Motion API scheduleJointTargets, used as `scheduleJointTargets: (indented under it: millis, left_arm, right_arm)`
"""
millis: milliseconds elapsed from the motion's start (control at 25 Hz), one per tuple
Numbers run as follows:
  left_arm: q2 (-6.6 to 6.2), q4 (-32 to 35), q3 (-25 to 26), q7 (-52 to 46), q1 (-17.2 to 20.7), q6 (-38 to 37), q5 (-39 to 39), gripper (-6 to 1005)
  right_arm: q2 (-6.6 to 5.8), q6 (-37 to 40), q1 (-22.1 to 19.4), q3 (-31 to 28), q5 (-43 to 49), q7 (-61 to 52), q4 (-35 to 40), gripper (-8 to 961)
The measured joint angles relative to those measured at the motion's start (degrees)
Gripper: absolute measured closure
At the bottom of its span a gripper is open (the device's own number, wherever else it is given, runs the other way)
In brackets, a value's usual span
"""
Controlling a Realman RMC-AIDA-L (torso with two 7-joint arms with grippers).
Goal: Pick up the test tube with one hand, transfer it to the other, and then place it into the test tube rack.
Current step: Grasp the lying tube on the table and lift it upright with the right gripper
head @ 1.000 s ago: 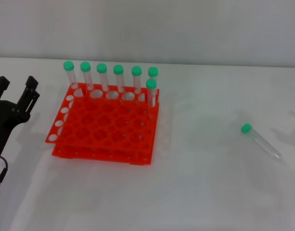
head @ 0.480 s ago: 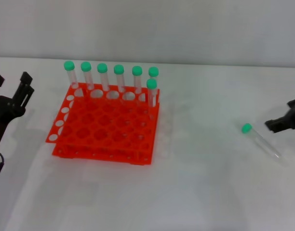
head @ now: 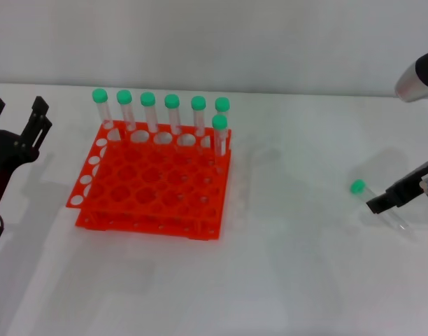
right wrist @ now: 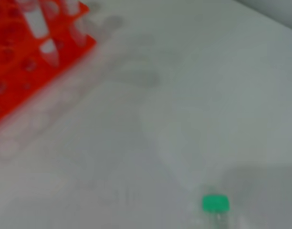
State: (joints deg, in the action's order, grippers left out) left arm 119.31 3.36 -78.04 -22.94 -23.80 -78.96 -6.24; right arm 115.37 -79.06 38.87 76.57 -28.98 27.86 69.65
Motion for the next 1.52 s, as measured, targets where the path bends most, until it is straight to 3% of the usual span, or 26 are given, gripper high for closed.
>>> scheduleJointTargets:
  millis: [320, 800, 1040, 1240, 1520]
  left_arm:
    - [-0.05, 0.2, 0.0, 0.5, -1.2, 2.0, 0.0, 245]
    - [0.0, 0.2, 0.0, 0.6, -1.6, 2.7, 0.0, 245]
    - [0.04, 0.2, 0.0, 0.6, -1.6, 2.8, 0.0, 245]
    - [0.05, 0.2, 0.0, 0.6, -1.6, 2.9, 0.0, 245]
    - [0.13, 0.2, -0.2, 0.6, -1.6, 2.9, 0.0, 246]
  right_arm:
    - [0.01, 0.2, 2.3, 0.1, 5.5, -3.7, -4.5, 267]
    - [-0.11, 1.2, 7.0, 0.1, 6.2, -3.5, -13.3, 275]
    - [-0.15, 1.3, 8.2, 0.1, 6.7, -3.4, -15.5, 383]
    - [-0.14, 1.3, 8.2, 0.1, 6.7, -3.5, -15.5, 575]
    - [-0.02, 1.1, 8.6, 0.1, 6.8, -3.8, -16.1, 606]
